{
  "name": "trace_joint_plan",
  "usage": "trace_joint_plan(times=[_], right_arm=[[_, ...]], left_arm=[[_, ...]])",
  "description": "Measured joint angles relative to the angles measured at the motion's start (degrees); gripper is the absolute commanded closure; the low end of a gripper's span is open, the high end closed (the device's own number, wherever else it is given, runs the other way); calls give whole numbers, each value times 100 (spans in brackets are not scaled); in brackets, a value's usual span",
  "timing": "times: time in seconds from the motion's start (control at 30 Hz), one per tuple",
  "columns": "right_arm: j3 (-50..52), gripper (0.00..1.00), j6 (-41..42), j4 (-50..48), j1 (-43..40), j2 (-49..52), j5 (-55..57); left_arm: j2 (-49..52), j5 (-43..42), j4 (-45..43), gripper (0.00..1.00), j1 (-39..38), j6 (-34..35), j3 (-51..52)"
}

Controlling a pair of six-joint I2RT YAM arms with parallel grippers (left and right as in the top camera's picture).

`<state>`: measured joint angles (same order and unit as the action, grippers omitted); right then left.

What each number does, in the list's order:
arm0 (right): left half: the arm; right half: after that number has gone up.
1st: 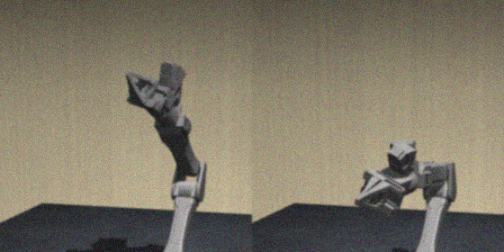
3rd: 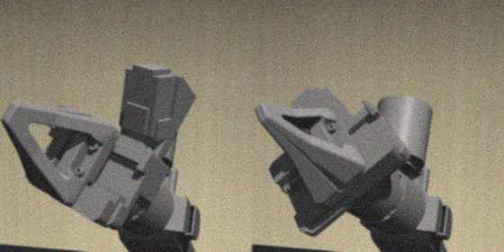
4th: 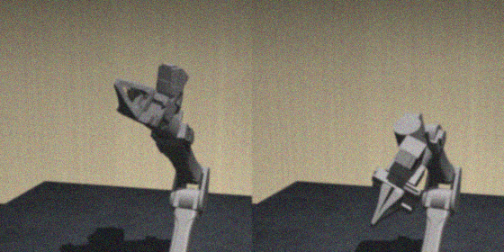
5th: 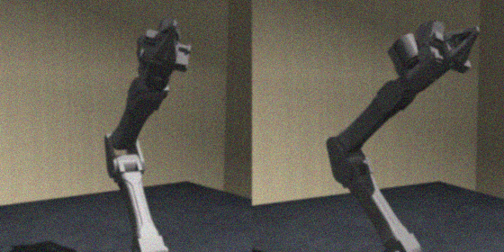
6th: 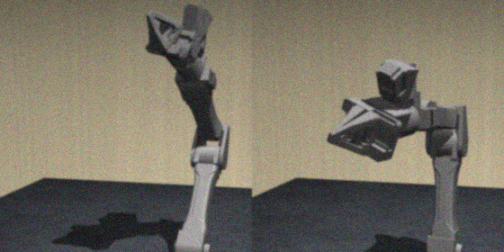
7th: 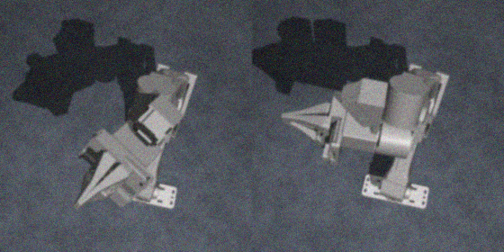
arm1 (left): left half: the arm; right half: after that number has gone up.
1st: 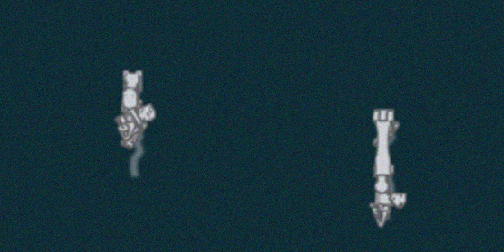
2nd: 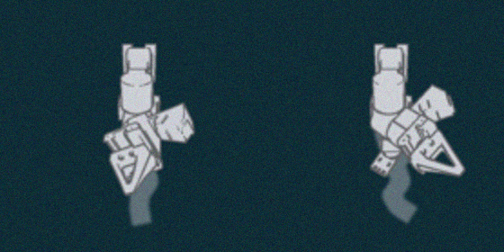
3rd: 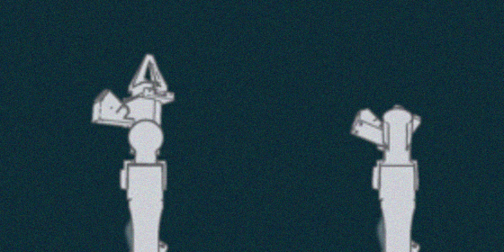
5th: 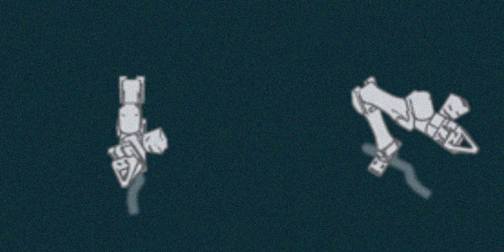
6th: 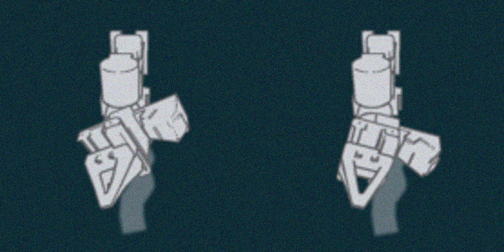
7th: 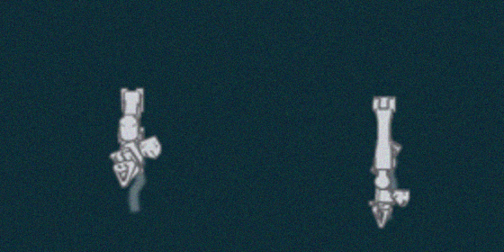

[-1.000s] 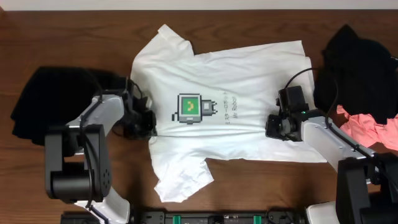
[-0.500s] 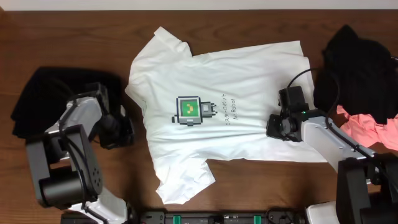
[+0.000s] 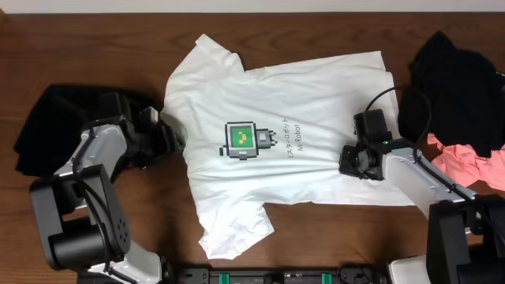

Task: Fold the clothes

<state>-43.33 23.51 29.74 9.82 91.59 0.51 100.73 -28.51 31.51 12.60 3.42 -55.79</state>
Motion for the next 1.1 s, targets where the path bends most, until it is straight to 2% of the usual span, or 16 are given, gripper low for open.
trace_joint_plan(times=[0.17, 0.2, 0.23, 0.27, 0.3, 0.33, 0.4, 0.43, 0.57, 0.87, 1.1], right_arm=[[0, 94, 0, 7, 0, -2, 17], [0, 94, 0, 9, 0, -2, 20], [0, 94, 0, 11, 0, -2, 20], [0, 94, 0, 11, 0, -2, 20], [0, 94, -2, 11, 0, -2, 20], [0, 94, 0, 11, 0, -2, 22], [0, 94, 0, 22, 0, -4, 37], [0, 94, 0, 24, 0, -7, 42], [0, 94, 0, 33, 0, -7, 48], [0, 94, 0, 79, 0, -11, 52], [0, 94, 2, 98, 2, -15, -55]], left_arm=[[17, -133, -345, 25, -319, 22, 0], [48, -146, -413, 26, -422, 24, 0], [101, -157, -474, 31, -529, 24, 0], [142, -160, -498, 37, -603, 24, 0], [201, -197, -505, 49, -695, 61, -2], [227, -223, -522, 66, -772, 83, -2], [295, -240, -511, 92, -859, 74, 0], [326, -240, -501, 94, -870, 66, 0], [376, -240, -339, 94, -802, 74, 0], [319, -35, 787, 94, -160, 61, -24], [-98, 2, 1056, 90, 50, 33, -177]])
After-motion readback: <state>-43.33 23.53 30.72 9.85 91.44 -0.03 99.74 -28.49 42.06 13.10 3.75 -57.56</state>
